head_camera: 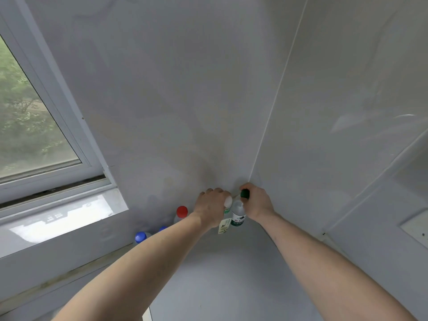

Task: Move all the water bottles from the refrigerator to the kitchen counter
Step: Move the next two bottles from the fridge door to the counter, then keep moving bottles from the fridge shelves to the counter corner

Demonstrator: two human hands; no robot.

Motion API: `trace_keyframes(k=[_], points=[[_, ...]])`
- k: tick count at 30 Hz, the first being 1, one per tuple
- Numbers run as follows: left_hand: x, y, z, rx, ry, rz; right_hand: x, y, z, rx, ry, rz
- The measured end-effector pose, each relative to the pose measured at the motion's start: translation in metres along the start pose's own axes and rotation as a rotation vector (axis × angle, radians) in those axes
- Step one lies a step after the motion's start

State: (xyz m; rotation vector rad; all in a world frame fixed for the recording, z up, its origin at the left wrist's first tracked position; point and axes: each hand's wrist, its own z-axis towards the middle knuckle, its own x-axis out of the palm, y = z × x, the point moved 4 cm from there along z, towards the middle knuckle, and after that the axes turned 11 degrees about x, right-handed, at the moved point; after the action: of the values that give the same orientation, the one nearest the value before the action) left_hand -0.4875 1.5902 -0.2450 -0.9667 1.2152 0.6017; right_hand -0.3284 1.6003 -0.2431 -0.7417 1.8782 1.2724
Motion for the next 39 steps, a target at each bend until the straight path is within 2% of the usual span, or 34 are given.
trace_keyframes(k=[5,13,18,21,24,29,35,39], points=[[-0.002,0.003,-0.007,0.0,0.013,-0.012,0.005,0.004,0.008,-0.014,0.039,0.015],[-0.027,-0.002,-0.06,-0.03,-0.075,-0.145,-0.008,-0.002,-0.024,-0.08,0.051,0.051],[-0.047,-0.007,-0.131,-0.005,-0.083,-0.192,-0.014,-0.01,-0.097,-0.111,0.002,0.296],[-0.052,-0.014,-0.185,-0.01,-0.103,-0.246,-0.009,-0.03,-0.159,-0.039,0.017,0.387],[-0.046,-0.023,-0.231,-0.022,-0.108,-0.28,0.006,-0.057,-0.22,0.047,0.083,0.382],[-0.023,-0.056,-0.288,-0.025,-0.04,-0.369,0.013,-0.093,-0.306,0.09,0.193,0.345],[0.001,-0.099,-0.33,0.008,0.035,-0.449,0.003,-0.119,-0.37,0.165,0.167,0.372],[0.012,-0.14,-0.342,0.119,0.133,-0.411,-0.013,-0.153,-0.43,0.24,0.113,0.395]])
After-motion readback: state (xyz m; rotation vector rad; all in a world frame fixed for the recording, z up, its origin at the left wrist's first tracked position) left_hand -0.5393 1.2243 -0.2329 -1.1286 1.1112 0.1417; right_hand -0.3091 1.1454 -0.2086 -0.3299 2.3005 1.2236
